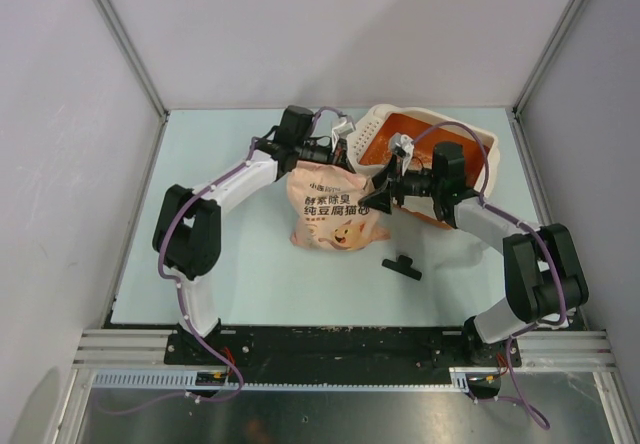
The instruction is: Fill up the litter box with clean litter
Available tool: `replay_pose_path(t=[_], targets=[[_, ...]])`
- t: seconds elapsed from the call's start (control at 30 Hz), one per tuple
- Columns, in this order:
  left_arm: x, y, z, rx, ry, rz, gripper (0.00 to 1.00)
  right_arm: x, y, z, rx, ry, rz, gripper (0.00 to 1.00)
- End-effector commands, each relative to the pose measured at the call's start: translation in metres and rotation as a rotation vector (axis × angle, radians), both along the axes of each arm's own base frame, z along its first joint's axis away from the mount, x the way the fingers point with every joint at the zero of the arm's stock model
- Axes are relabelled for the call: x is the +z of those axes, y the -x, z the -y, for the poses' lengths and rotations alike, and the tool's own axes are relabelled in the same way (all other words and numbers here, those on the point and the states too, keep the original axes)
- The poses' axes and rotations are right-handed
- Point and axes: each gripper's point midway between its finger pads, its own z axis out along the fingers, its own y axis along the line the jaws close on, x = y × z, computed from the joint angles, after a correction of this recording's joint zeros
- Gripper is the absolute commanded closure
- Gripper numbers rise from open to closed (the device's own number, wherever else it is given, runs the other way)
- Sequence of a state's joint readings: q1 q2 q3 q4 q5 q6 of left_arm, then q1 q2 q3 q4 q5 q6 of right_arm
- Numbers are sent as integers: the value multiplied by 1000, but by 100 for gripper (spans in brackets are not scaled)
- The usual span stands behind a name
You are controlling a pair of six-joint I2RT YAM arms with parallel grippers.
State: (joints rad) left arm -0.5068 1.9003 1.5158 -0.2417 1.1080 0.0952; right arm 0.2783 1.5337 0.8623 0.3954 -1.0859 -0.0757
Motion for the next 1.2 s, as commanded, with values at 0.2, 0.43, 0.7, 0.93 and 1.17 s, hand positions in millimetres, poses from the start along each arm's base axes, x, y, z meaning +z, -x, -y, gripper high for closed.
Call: replay_pose_path(t=[0.2,0.43,0.7,0.93,1.17], targets=[[22,-15,-11,25,40,-4,93,21,8,-17,40,-31,37,51],[32,-33,-48,144,28,23,89,12,4,-15,-18,-44,-53,60],[34,-40,-154,421,-24,71,54,29,19,-29,-12,-87,-137,90],[32,18,-181,417,-22,200,41,31,25,-33,-54,-60,-187,100],[30,54,-175,334,6,281,32,38,21,-34,-59,-18,-170,100]])
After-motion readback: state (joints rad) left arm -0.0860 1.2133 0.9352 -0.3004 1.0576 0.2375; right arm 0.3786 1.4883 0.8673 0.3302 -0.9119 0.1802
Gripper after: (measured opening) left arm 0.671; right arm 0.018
